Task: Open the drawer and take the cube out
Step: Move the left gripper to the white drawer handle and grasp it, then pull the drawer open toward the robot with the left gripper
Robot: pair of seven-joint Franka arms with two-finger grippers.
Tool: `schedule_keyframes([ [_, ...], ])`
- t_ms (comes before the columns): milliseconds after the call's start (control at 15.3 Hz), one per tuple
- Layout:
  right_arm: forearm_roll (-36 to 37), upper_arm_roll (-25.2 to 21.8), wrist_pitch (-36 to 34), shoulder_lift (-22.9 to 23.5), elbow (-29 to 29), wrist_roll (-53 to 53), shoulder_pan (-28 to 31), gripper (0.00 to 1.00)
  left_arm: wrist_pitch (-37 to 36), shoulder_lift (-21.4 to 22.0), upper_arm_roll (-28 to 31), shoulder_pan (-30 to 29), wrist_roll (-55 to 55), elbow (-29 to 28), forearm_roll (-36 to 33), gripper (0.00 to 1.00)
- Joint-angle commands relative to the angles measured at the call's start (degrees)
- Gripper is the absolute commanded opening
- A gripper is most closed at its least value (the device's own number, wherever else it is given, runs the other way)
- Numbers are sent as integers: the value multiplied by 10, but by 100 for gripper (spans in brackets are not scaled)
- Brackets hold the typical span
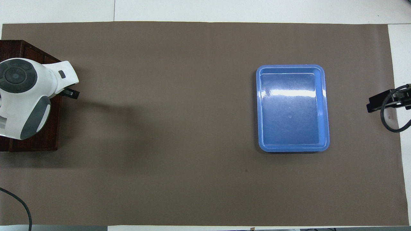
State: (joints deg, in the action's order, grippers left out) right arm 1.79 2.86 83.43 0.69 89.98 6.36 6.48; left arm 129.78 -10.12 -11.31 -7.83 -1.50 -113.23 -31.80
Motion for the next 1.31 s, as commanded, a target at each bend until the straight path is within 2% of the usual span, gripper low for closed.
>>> schedule_keyframes([
  [0,6,8,5,4,-3,-1,8,100,13,-3,3,-6,9,-9,-13,100],
  [392,6,8,5,4,-3,-1,8,100,7,-3,1,6,15,-12,-12,100],
  [719,4,7,5,4,-2,-1,8,100,-49,-3,-1,128,153,7,14,100],
  [849,4,7,5,3,-2,-1,8,100,-56,-2,0,149,163,10,39,100],
  [1176,2,7,4,3,-2,0,9,100,-79,-3,-1,158,177,20,46,100],
  [1241,2,7,4,3,-2,0,11,100,-99,-3,-1,157,177,42,49,100],
])
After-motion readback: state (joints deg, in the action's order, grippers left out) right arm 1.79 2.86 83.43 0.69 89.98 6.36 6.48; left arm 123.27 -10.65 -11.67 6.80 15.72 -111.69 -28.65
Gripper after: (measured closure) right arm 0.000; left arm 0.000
